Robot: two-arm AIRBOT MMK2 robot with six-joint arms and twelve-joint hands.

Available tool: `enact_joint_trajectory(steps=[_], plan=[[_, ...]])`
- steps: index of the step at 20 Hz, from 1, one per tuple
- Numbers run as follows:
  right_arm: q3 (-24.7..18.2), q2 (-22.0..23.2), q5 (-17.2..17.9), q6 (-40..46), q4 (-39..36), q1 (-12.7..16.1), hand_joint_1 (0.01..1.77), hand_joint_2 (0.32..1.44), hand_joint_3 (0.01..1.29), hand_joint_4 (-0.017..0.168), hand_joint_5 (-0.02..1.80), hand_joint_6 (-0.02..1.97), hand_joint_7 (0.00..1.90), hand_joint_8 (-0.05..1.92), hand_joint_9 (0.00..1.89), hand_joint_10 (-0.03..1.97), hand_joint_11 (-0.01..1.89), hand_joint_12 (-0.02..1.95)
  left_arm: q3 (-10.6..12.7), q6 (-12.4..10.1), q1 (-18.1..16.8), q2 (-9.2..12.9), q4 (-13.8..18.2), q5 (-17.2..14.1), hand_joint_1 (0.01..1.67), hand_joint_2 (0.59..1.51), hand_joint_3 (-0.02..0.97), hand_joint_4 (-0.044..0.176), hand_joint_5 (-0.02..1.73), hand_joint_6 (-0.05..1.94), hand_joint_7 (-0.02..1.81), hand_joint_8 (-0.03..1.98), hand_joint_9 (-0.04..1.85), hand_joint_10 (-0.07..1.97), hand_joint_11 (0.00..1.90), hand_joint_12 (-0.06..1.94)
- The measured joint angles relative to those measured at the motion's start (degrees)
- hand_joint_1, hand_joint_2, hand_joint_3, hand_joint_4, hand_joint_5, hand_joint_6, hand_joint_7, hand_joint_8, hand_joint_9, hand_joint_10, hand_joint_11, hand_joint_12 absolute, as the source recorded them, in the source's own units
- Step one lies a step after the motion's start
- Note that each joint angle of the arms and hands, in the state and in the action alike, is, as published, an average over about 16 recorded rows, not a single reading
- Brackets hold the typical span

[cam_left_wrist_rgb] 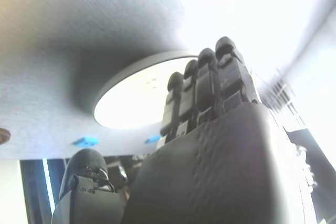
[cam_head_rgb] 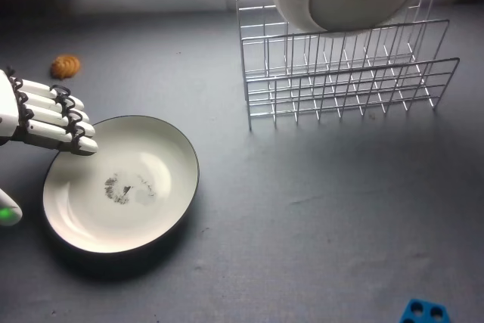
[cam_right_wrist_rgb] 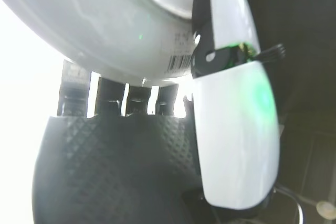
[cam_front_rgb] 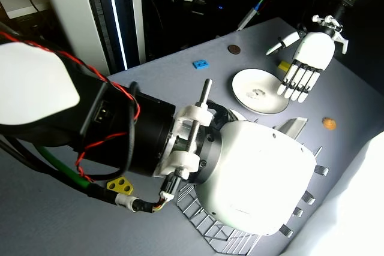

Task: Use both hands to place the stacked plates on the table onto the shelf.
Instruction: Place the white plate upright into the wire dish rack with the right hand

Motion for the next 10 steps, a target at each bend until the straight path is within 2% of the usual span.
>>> enact_joint_trajectory(steps=[10], plan=[[2.36, -1.32, 0.12, 0.94, -0.03, -1.75, 1.25, 1.01, 0.01, 0.009, 0.98, 0.87, 1.06, 0.81, 1.27, 0.04, 0.72, 1.19, 0.00, 0.00, 0.24, -0.03, 0.50, 0.04, 0.01, 1.051, 0.019, 0.000, 0.08, 0.02, 0.08, 0.00, 0.06, 0.01, 0.02, 0.09]])
